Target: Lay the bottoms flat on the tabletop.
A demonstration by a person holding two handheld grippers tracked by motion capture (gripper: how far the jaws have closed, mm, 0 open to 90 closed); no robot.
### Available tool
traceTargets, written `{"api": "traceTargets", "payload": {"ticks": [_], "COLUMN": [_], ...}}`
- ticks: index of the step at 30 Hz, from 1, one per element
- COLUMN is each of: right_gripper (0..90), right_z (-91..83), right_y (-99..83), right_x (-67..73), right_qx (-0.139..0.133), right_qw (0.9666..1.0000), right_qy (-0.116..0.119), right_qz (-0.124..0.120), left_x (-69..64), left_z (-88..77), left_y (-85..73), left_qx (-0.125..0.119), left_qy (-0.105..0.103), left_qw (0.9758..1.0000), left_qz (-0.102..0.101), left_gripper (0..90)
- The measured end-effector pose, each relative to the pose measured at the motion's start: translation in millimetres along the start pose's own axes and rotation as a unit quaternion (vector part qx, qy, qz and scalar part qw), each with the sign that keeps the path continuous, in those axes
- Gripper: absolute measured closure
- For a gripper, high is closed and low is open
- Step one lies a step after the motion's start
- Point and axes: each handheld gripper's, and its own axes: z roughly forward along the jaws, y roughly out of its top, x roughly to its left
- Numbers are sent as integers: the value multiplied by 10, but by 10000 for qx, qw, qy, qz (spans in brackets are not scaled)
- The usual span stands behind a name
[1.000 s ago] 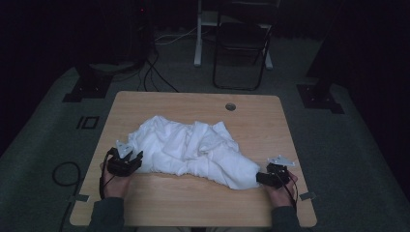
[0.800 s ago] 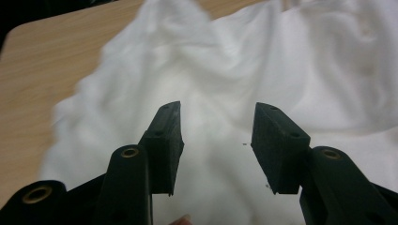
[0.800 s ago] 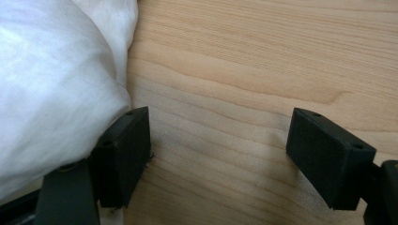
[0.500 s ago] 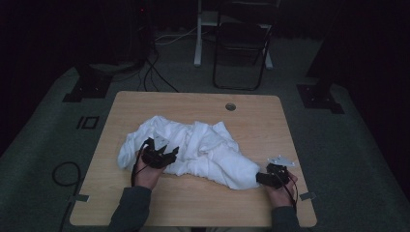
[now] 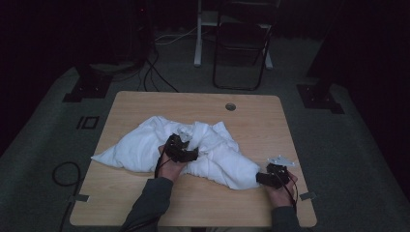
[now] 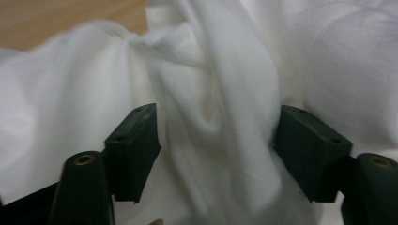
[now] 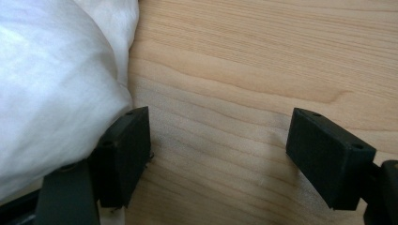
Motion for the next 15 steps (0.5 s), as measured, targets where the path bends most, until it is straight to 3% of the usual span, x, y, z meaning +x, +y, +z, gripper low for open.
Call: {"api": "traceTargets", "payload": {"ticks": [3,5,7,15], "right_gripper": [221,221,221,221], "right_z": [0,0,-1,-2], "right_y": [0,0,-1,-2], "right_x": [0,0,1,1], "right_qx": [1,0,-1,-1], "right_qw": [10000,10000,10000,10000], "right_qy": [0,5,9,10], "right_qz": [0,-6,-8,-15], "left_x": [-26,-35,-27,-2], "left_z": [46,3,-90,-565], "left_y": [-33,-30,-10,-129], "left_qx": [121,107,32,-380], "left_qy": [-111,-116,-136,-134], "left_qw": [9998,9998,9997,9985], "left_qz": [63,121,201,373], "left_gripper": [556,727,826,847]}}
